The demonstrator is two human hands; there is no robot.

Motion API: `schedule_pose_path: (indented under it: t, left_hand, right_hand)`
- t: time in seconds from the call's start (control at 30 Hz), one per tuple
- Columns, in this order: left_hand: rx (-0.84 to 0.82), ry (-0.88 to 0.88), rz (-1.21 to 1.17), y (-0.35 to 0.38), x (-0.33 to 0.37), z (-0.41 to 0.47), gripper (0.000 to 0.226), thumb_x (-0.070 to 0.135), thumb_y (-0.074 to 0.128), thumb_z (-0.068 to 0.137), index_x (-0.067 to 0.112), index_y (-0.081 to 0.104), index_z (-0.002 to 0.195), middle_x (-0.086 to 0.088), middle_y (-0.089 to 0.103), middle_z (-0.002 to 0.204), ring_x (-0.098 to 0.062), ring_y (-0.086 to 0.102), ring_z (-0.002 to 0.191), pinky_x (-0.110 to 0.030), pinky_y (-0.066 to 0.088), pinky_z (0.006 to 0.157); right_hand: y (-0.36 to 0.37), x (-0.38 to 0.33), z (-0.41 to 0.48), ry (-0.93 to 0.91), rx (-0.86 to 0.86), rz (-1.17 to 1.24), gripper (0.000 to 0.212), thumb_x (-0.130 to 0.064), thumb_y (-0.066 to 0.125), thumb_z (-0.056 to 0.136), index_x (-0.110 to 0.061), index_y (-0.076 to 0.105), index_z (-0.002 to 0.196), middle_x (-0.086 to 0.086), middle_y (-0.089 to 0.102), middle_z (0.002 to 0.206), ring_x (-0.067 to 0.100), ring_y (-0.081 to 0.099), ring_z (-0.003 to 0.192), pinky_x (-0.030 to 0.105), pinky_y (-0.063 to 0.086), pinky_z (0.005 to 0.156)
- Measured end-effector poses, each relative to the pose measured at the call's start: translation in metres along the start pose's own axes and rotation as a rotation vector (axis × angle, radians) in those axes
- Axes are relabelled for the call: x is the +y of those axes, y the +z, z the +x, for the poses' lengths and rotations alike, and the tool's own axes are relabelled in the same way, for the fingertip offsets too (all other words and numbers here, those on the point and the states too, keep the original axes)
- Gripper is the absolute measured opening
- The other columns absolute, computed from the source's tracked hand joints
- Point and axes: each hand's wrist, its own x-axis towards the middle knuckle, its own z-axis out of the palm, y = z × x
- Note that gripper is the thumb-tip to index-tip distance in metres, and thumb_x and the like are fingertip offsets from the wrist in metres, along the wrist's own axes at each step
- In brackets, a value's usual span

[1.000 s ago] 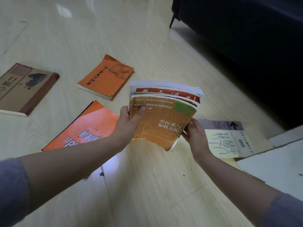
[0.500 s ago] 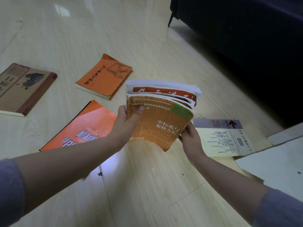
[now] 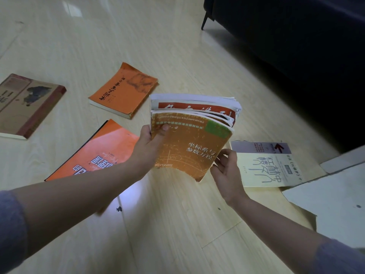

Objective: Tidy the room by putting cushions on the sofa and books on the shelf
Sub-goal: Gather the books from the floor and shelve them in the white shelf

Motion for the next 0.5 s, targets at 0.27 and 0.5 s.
schedule_pose_path:
  t: [0.27,0.5]
  left_hand:
    - [-0.035,-0.007,0.013,-0.003,-0.001,-0.002,0.040,0.049,0.045,0.091,0.025,0.041,0.123,0.019,0.055,0.105,0.007,0.054,0.090,-0.004,0.042,0.057]
    - [-0.049,-0.002,-0.023,-0.003,0.001,0.002,0.062,0.060,0.049,0.078,0.021,0.042,0.126,0.009,0.057,0.118,-0.004,0.055,0.104,-0.019,0.043,0.072]
  right_hand:
    - [0.011,0.001,0.001,-0.062,0.009,0.012,0.040,-0.016,0.066,0.090,-0.020,0.046,0.124,-0.009,0.061,0.118,0.011,0.058,0.115,0.030,0.053,0.093]
    - [0.027,0.003,-0.002,-0.068,0.115,0.061,0.049,-0.009,0.062,0.091,-0.022,0.037,0.131,-0.008,0.057,0.124,0.006,0.057,0.114,0.042,0.049,0.102]
